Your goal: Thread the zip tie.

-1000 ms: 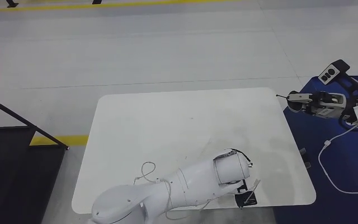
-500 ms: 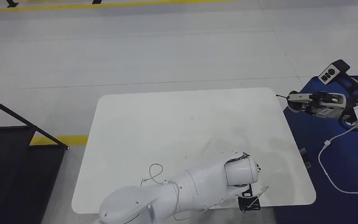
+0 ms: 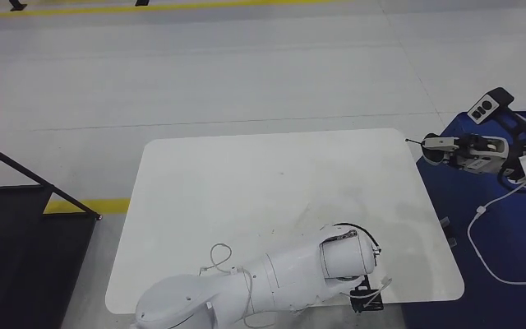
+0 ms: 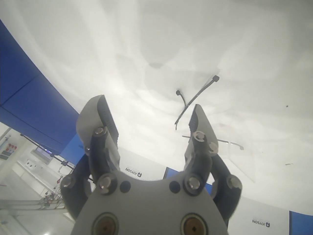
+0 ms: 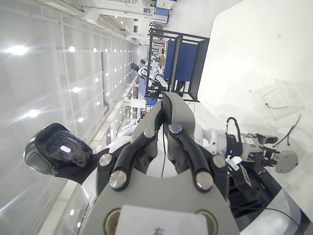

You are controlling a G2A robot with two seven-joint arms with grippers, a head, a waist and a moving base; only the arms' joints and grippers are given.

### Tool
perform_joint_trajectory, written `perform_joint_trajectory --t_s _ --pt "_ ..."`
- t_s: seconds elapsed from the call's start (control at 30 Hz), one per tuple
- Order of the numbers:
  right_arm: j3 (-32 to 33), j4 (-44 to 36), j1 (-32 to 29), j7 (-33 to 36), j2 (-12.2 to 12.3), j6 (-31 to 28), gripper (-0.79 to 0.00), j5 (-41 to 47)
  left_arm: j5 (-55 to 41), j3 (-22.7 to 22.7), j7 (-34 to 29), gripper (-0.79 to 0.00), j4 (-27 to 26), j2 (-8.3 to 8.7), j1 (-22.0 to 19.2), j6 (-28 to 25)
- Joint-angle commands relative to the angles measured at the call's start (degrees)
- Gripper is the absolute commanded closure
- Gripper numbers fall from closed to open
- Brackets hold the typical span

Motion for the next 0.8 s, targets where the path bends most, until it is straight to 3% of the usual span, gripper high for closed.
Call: perform_joint_trajectory --t_s 0.0,0.07,0.17,0.37,0.53,0.77 --pt "0.0 0.0 0.0 0.0 0.0 0.0 0.0 0.0 0.0 0.0 0.0 -0.785 0.0 -0.02 0.0 0.0" --pt "0.0 0.0 0.0 0.0 0.0 0.0 0.0 0.0 -0.2 -0.3 -0.3 -0.785 -0.8 0.02 0.2 1.5" --pt "0.0 0.0 0.0 0.0 0.0 0.0 0.0 0.0 -2.0 -3.8 -1.0 -0.785 -5.6 1.37 1.2 8.9" --pt "0.0 0.0 0.0 0.0 0.0 0.0 0.0 0.0 -5.3 -15.6 -5.1 -0.785 -21.4 7.6 10.3 12.1" --pt "0.0 0.0 0.0 0.0 0.0 0.0 0.0 0.0 -9.2 -27.8 -5.6 -0.785 -29.1 12.36 20.9 11.0" --pt "0.0 0.0 0.0 0.0 0.0 0.0 0.0 0.0 -9.2 -27.8 -5.6 -0.785 -29.1 12.36 20.9 11.0"
